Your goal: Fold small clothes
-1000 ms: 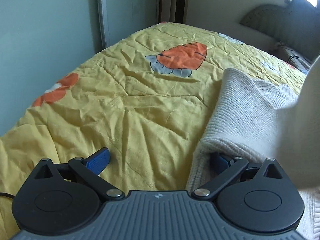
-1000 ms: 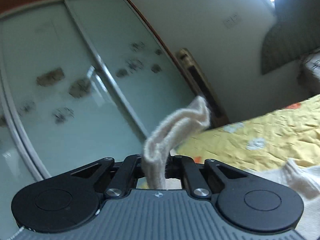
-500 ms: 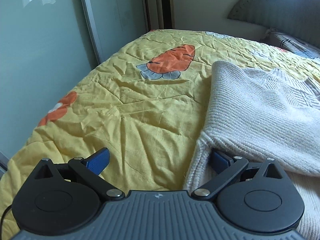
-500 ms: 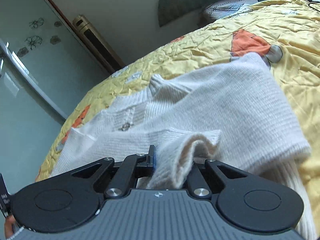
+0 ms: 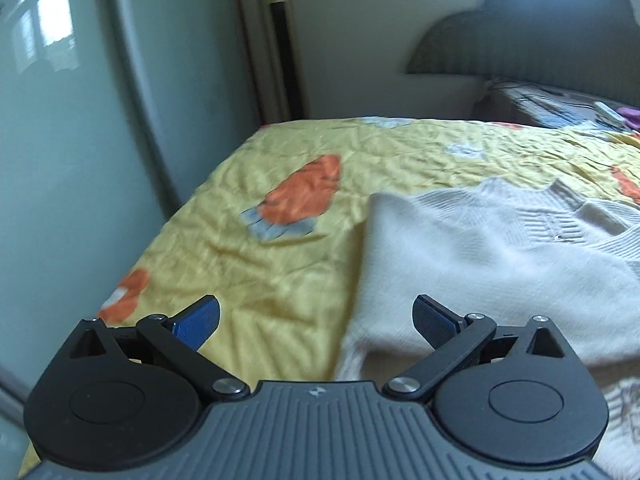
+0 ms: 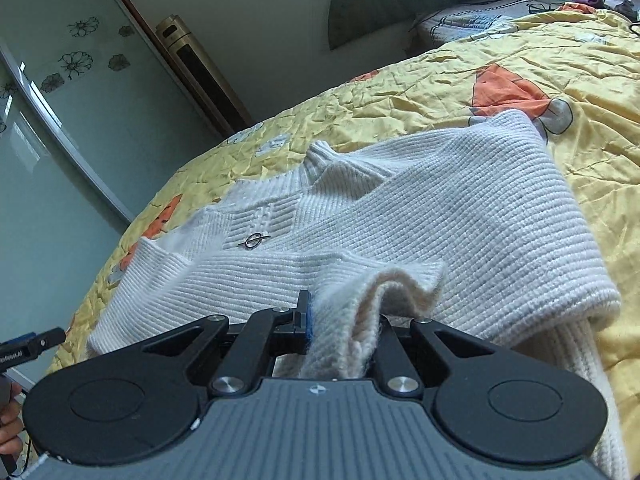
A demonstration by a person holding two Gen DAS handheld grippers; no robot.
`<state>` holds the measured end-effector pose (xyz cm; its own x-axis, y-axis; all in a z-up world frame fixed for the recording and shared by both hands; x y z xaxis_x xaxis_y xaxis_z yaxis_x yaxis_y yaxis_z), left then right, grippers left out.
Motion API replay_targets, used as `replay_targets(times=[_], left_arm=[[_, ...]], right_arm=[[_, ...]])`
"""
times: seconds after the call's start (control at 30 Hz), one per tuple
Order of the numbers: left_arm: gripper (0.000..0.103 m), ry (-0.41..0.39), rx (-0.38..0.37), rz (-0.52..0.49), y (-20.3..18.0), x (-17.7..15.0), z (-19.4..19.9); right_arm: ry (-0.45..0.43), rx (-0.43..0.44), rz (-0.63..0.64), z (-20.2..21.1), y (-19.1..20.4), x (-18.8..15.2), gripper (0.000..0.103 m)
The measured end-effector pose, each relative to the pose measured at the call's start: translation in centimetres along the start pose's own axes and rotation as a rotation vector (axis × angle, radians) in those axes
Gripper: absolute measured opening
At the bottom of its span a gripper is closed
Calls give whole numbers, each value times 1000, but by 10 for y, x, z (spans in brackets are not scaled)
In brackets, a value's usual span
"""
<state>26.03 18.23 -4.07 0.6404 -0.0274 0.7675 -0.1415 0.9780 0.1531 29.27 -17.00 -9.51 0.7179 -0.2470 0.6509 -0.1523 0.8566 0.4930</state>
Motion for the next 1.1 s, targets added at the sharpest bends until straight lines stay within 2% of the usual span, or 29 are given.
replay_targets(times=[0.13,0.17,0.23,0.3,0.4,0.57,0.67,0.77,0.83,0.9,1.0,1.1], left_arm=[[103,49,-13,-61,-36,10,-38],[103,48,-15,-81,-44,11,-45],[103,51,28,-117,-52,11,-54],[103,22,19,-144,-56,19,-56],[103,55,-100,-118,-56,39,-65],[102,240,-282,41,-56,66,-91],[102,293,-333,93,-68,72,-98],[102,311,-361,57,-91,71,-103],[102,311,-310,38,-97,69,-113],[102,302,-227,33,-94,68,-126],[102,273,-56,23,-74,65,-142],[102,220,89,-37,-55,62,-146]], right_arm=[[-7,6,22,4,3,0,12],[-9,6,36,5,5,0,12],[-12,1,75,6,8,2,12],[-14,-8,122,7,12,4,12],[-8,-20,190,9,18,4,15],[4,-1,190,7,17,1,17],[10,13,182,3,12,0,17],[7,24,203,3,10,-2,17],[-4,24,254,5,14,-2,17],[-20,14,328,7,20,-3,17],[-41,-5,423,10,30,-2,17],[-81,-12,490,10,43,13,17]])
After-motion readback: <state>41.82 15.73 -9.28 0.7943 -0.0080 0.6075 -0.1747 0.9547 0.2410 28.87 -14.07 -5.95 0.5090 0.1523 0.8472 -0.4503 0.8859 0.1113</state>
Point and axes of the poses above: each gripper's, at about its wrist camera, not at the fingertips, and z roughly against the way its jaws point, y to its left, x to its top, the point moved 10 cm from there along -z, roughly the way its jaws point
